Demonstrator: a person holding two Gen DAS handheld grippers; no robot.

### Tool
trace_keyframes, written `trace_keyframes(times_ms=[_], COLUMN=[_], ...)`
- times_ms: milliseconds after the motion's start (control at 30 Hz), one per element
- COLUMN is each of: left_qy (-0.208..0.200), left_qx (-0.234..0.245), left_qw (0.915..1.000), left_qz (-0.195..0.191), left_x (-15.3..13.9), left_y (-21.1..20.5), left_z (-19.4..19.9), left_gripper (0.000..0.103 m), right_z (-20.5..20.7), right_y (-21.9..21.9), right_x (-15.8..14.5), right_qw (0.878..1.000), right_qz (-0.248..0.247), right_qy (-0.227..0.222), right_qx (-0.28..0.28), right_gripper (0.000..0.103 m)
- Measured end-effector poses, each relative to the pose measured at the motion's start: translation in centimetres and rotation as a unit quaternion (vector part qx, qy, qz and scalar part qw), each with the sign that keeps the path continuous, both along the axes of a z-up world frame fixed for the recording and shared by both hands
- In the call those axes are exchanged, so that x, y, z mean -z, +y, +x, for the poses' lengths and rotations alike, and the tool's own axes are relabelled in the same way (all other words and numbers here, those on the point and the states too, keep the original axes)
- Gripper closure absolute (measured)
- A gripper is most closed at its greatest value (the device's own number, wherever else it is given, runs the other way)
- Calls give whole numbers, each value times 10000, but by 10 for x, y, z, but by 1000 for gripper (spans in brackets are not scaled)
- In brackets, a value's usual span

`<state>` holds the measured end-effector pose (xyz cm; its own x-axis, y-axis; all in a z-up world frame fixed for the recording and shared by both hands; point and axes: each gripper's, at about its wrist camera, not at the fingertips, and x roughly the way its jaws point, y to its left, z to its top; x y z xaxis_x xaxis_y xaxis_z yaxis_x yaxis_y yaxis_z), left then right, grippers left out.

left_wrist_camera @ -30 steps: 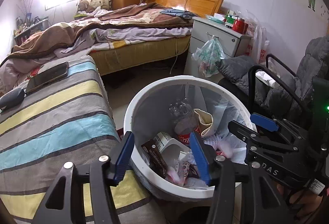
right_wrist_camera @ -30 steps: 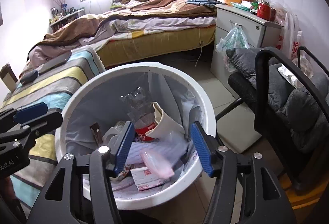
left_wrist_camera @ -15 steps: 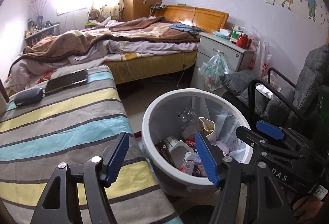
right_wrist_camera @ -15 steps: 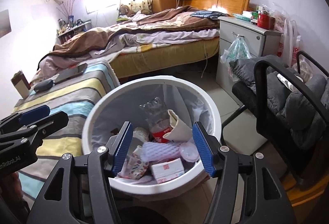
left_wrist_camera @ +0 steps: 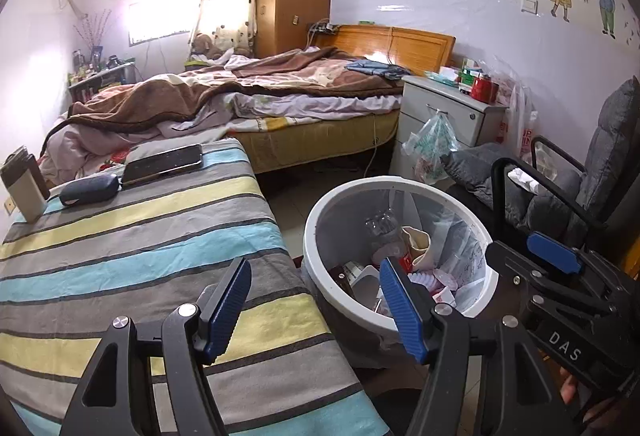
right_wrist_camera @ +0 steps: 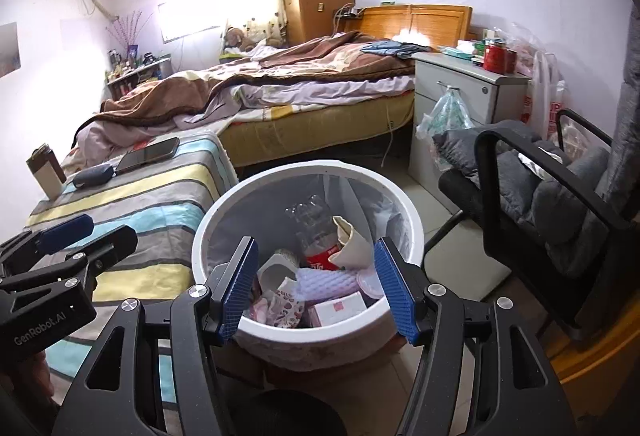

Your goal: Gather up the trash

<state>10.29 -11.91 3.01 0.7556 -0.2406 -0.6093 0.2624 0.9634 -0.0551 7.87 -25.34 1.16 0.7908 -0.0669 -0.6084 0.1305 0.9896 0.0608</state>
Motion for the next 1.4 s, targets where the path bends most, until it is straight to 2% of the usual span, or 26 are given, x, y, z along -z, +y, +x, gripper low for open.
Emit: trace_keyframes(times_ms=[133, 367, 1400], left_qy=[-144, -115, -51], left_qx=[-99, -127, -138], left_qw=[9998, 9996, 9998], left_qz=[110, 214, 128], left_x=[-1, 0, 4], left_y=[-2, -3, 0], left_z=[-6, -11, -10], left_gripper=[37, 37, 37], right_z=[-4, -8, -13], right_y=[1, 2, 11], right_x=[1, 6, 5], right_qw=[9999, 9995, 9990], right_qz=[-55, -16, -74], right_qy=[-12, 67, 38], right_qx=[119, 303, 429], right_gripper=[41, 41, 41])
